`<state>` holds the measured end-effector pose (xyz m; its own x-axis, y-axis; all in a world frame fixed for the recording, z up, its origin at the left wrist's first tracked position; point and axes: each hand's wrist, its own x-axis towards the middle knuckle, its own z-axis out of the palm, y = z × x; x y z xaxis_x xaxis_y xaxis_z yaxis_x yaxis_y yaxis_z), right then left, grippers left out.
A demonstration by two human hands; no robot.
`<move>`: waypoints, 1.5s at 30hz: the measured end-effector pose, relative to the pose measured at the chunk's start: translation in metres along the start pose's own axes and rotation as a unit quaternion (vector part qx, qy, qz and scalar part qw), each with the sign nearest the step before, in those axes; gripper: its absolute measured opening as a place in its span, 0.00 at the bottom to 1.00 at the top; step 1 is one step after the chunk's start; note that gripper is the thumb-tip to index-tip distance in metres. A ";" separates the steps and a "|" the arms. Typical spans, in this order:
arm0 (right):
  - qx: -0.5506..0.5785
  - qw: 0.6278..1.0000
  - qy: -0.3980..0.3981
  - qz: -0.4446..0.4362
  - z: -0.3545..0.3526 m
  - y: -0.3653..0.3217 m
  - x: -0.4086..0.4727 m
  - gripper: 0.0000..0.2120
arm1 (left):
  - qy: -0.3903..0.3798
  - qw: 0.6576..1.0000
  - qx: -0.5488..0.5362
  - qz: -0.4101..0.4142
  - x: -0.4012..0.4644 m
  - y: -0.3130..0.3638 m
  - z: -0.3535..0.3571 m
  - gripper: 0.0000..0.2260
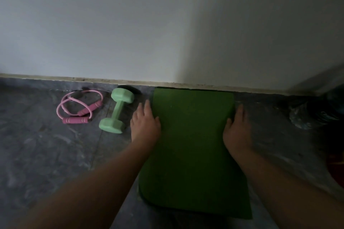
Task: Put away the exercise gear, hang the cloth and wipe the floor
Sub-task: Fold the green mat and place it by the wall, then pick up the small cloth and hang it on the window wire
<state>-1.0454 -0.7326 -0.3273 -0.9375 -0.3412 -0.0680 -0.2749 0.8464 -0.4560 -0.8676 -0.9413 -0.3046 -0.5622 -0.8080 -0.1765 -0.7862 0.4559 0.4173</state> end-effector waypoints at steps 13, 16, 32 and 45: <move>-0.219 0.933 -0.136 -0.253 -0.028 0.004 -0.074 0.35 | -0.080 0.947 0.180 0.254 -0.087 0.003 0.023 0.31; -0.235 0.932 -0.141 -0.236 -0.011 0.010 -0.072 0.35 | -0.105 0.950 0.187 0.228 -0.084 0.000 0.039 0.31; -0.230 0.931 -0.168 -0.228 -0.039 -0.004 -0.077 0.33 | -0.118 0.952 0.197 0.203 -0.095 0.016 0.008 0.28; -0.155 0.931 -0.188 -0.271 -0.269 -0.161 -0.184 0.33 | -0.133 0.987 0.047 0.070 -0.215 0.068 -0.252 0.28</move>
<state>-0.8860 -0.6962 -0.0031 -0.5180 -0.8223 -0.2353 -0.7892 0.5656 -0.2392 -0.7359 -0.8304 -0.0134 -0.7050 -0.6133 -0.3562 -0.7091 0.5995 0.3713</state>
